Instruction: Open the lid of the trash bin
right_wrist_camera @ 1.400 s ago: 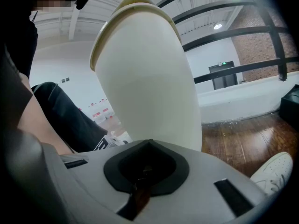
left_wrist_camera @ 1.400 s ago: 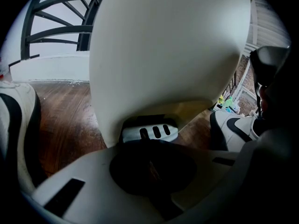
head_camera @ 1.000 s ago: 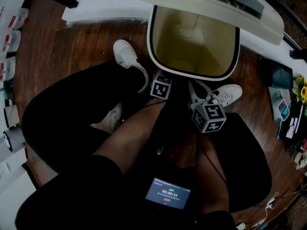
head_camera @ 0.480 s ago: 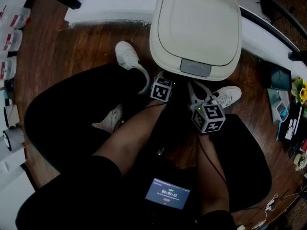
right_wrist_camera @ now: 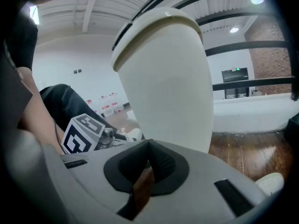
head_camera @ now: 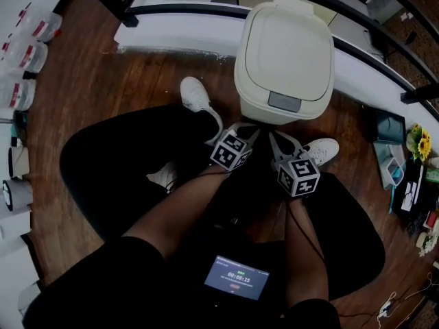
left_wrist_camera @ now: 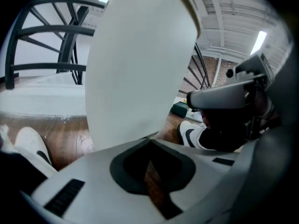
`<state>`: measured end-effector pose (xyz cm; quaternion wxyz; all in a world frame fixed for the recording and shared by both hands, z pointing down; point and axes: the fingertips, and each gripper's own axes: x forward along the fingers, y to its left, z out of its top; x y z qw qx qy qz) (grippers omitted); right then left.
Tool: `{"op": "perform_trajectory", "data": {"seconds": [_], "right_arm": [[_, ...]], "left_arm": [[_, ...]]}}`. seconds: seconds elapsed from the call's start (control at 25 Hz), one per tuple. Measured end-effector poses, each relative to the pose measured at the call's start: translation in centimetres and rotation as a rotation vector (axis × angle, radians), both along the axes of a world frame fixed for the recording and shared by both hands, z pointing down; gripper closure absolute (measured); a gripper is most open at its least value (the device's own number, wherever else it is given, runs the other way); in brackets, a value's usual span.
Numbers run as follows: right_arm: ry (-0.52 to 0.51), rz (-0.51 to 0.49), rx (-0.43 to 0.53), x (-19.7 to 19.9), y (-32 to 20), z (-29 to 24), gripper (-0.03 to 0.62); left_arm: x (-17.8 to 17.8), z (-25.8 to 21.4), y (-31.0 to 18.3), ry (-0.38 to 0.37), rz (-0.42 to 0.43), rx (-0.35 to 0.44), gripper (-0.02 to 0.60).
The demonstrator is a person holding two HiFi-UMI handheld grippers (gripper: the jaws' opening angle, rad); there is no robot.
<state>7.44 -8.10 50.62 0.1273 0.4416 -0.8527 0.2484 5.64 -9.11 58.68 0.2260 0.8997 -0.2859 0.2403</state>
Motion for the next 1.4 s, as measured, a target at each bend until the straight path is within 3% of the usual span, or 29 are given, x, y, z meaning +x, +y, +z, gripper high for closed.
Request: {"op": "perform_trajectory", "data": {"seconds": [0.44,0.68,0.8,1.16,1.4], "right_arm": [[-0.109,-0.045,0.263,-2.7,3.9,-14.7,0.577],[-0.133,-0.078,0.435,-4.0,6.1,-24.2,0.577],[-0.13,-0.105,0.498,-4.3,7.5,-27.6,0.577],[-0.127,-0.056,0.571,-3.0,8.4,-28.2,0.577],[-0.124,-0.045,0.551,-2.3,7.6,-27.1,0.577]], "left_arm": [[-1.3,-20.7,5.0,0.201,0.115,0.357,0.545],[-3.0,-30.7,7.0,0.341,0.118,0.485,0.545],[-3.7,-34.5,8.6,0.366,0.149,0.565,0.544],[-4.3,-35.1,9.2,0.341,0.168,0.617,0.545],[-4.2,-34.0,8.4,0.352,0.157,0.582,0.544]]}}
